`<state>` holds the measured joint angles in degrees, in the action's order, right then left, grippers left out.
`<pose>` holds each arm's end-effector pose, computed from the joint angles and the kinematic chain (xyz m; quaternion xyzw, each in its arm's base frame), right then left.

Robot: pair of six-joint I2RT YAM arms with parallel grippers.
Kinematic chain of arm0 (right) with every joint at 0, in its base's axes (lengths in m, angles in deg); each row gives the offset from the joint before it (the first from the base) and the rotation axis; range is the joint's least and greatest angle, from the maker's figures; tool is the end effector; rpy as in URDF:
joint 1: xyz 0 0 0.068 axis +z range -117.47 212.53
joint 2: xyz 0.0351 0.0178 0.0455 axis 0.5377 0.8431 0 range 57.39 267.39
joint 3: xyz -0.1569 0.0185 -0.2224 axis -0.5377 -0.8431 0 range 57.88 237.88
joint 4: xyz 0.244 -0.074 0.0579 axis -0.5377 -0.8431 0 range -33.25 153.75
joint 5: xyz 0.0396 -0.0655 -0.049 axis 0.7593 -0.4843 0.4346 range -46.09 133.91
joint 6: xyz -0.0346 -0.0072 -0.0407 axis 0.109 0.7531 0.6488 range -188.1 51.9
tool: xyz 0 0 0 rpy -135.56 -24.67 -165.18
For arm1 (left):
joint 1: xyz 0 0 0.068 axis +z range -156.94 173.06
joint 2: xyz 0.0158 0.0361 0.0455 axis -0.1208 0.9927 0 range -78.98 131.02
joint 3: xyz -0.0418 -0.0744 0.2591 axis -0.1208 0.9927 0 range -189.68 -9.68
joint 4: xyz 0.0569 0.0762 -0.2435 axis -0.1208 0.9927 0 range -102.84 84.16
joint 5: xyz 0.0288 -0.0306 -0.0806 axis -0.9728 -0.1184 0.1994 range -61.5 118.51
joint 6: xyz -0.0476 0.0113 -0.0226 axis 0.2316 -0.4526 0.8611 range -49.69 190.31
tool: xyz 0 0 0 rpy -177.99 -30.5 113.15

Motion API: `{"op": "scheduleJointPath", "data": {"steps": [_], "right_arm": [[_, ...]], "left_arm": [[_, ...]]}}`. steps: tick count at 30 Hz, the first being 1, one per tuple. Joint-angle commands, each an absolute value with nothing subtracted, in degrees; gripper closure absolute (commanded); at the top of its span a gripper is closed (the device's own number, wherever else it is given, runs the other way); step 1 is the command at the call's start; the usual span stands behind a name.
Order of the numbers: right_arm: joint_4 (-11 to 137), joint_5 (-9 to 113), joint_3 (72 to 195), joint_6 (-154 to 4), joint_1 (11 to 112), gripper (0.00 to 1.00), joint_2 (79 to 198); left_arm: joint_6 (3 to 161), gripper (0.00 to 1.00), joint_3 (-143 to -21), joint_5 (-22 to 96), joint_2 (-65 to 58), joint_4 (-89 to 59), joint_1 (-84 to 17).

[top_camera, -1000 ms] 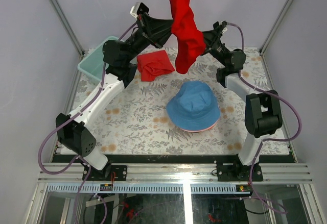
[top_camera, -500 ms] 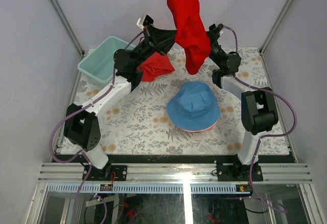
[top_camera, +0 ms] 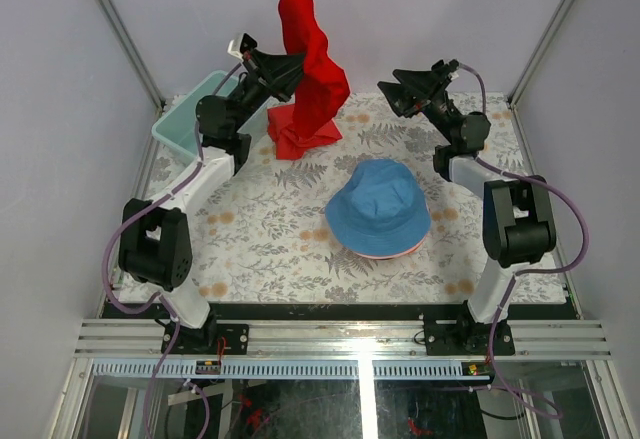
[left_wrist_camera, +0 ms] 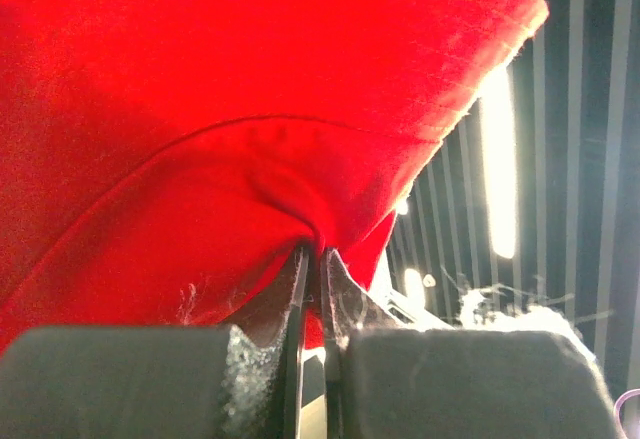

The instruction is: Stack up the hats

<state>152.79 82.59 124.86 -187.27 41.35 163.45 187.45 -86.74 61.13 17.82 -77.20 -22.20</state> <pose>0.3785 0.0813 0.3372 0.0875 0.4399 0.8465 0.2868 0.3578 -0.1175 0.4224 -0.1242 0.4345 -0.8539 0.2582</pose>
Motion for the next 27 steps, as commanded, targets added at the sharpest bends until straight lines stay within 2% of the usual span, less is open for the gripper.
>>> {"op": "scheduleJointPath", "data": {"steps": [1, 3, 8, 11, 16, 27], "right_arm": [[157.49, 84.58, 127.05, -187.83, 41.68, 0.38, 160.33], [155.22, 86.4, 127.26, -185.68, 41.69, 0.31, 159.71], [153.68, 86.16, 125.95, -184.04, 42.04, 0.0, 160.52], [159.26, 82.95, 127.56, -188.22, 43.03, 0.01, 164.43], [156.49, 82.06, 131.94, -188.13, 45.72, 0.01, 167.62], [158.49, 76.24, 137.21, -192.77, 48.6, 0.01, 171.22]], "left_arm": [[206.64, 1.0, -84.6, 61.83, 16.29, -82.71, -22.94], [207.17, 1.0, -85.18, 61.35, 16.3, -82.8, -22.94], [207.75, 1.0, -91.52, 60.12, 16.71, -80.18, -24.19], [207.74, 1.0, -95.33, 59.48, 17.09, -78.45, -25.66], [207.18, 1.0, -98.4, 58.45, 17.43, -76.26, -28.39], [206.97, 1.0, -95.84, 55.8, 17.35, -78.28, -31.58]]}}
